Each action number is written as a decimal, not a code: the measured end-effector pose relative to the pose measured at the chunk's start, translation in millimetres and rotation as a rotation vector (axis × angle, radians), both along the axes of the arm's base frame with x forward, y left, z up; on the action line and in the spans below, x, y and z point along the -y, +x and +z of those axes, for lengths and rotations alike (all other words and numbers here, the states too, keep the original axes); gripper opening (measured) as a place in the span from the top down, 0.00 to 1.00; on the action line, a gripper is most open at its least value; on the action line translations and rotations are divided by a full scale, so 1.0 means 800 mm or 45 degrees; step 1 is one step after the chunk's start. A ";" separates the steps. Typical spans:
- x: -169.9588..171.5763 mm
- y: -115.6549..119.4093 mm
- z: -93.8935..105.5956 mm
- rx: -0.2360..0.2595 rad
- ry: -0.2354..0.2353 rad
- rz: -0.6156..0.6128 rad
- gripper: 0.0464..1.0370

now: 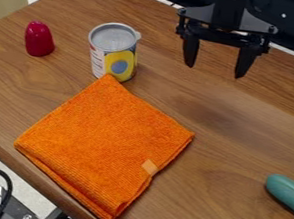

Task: Put container to the right of the orange towel

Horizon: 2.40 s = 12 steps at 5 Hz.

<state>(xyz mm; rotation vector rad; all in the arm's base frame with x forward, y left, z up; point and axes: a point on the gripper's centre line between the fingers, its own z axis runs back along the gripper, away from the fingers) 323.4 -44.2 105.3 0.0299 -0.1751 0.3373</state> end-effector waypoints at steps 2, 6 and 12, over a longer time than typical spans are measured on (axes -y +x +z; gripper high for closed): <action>-0.016 -0.005 -0.015 -0.043 -0.015 0.254 0.04; -0.148 -0.012 0.014 0.176 -0.006 0.774 0.04; -0.262 0.004 -0.014 0.322 0.125 1.112 0.04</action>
